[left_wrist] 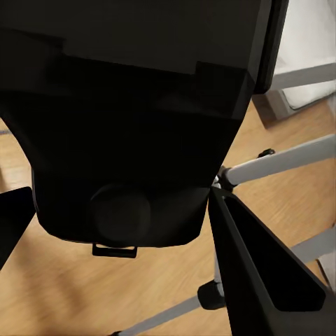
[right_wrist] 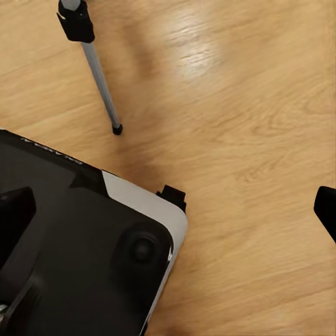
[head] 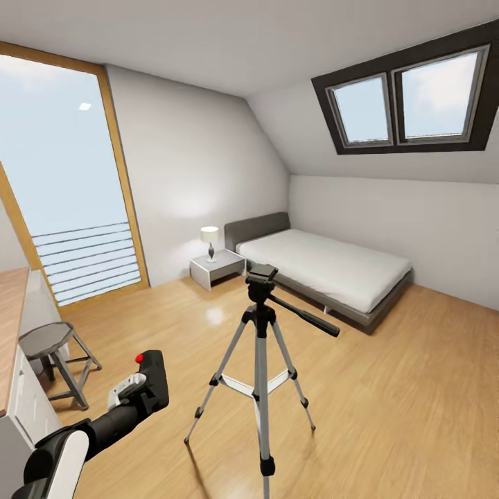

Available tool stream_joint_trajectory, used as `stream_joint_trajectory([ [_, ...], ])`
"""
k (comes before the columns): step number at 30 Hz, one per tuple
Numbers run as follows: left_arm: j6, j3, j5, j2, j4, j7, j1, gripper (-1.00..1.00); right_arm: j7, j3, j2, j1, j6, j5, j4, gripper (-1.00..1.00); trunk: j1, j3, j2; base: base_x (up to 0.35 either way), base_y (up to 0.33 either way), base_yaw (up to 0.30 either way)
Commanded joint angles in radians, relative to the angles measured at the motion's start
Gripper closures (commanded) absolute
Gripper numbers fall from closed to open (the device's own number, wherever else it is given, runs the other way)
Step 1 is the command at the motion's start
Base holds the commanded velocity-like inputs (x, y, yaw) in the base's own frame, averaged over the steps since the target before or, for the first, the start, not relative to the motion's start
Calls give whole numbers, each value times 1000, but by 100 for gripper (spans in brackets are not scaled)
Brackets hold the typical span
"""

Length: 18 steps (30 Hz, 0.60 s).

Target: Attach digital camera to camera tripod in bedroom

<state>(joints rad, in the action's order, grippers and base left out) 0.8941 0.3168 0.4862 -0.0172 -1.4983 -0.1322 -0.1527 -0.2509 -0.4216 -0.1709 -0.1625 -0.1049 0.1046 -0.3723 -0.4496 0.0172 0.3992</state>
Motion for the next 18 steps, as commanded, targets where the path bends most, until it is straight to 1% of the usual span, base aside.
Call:
stream_joint_trajectory([
  [1, 6, 3, -6, -1, 0, -12, -1, 100, -1, -5, -1, 0, -6, 10, -2, -100, 0, 0, 1, 8, 1, -28],
  [5, 6, 4, -6, -1, 0, -12, -1, 100, -1, -6, -1, 0, -6, 10, -2, -100, 0, 0, 1, 65, 2, -16],
  [10, 2, 3, -6, -1, 0, -12, -1, 100, -1, -6, -1, 0, -8, 10, -2, -100, 0, 0, 1, 211, 38, -40],
  [13, 3, -1, -6, -1, 0, -12, -1, 100, -1, -6, -1, 0, -13, 10, -2, -100, 0, 0, 1, 147, 33, -202],
  [18, 6, -3, -6, -1, 1, -11, -1, 100, -1, -6, -1, 0, -11, 10, -2, -100, 0, 0, 1, 47, 10, -217],
])
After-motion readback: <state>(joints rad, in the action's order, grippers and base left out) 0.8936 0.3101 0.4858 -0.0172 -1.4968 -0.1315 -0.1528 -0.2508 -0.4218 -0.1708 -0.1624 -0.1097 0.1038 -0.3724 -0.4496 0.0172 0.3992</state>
